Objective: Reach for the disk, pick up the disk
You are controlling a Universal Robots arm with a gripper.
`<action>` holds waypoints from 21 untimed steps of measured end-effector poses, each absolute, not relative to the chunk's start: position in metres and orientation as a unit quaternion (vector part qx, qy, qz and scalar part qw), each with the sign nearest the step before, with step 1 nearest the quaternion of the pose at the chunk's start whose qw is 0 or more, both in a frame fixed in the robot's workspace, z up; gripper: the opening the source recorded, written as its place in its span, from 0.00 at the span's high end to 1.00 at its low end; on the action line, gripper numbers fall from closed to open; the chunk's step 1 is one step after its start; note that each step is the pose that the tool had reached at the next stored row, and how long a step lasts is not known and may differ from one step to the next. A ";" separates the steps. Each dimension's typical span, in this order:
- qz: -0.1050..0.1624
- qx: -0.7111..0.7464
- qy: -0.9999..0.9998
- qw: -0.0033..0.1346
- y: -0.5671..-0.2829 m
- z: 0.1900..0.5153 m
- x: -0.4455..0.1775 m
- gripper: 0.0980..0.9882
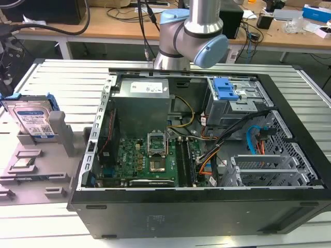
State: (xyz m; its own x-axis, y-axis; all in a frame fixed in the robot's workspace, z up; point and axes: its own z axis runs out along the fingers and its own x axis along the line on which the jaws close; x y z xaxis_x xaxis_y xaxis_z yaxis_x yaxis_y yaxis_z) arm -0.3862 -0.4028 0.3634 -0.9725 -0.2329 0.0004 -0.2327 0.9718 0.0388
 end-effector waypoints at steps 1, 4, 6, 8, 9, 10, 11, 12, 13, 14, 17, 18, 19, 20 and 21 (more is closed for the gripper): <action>-0.019 0.129 -0.991 0.003 -0.403 0.363 -0.386 0.99; -0.019 0.143 -0.990 0.003 -0.403 0.363 -0.386 0.99; -0.019 0.152 -0.988 0.003 -0.403 0.363 -0.386 0.99; -0.019 0.161 -0.987 0.003 -0.403 0.363 -0.386 0.99; -0.019 0.166 -0.986 0.003 -0.403 0.363 -0.386 0.99; -0.019 0.170 -0.985 0.004 -0.403 0.363 -0.386 0.99; -0.019 0.175 -0.984 0.004 -0.403 0.363 -0.386 0.99; -0.019 0.179 -0.984 0.004 -0.403 0.363 -0.386 0.99; -0.019 0.184 -0.983 0.004 -0.403 0.363 -0.386 0.99; -0.019 0.188 -0.982 0.004 -0.403 0.363 -0.386 0.99; -0.019 0.211 -0.977 0.004 -0.403 0.363 -0.386 0.99; -0.019 0.216 -0.976 0.004 -0.403 0.363 -0.386 0.99; -0.019 0.221 -0.975 0.004 -0.403 0.363 -0.386 0.99; -0.019 0.230 -0.973 0.005 -0.403 0.363 -0.386 0.99; -0.019 0.237 -0.971 0.005 -0.403 0.363 -0.386 0.99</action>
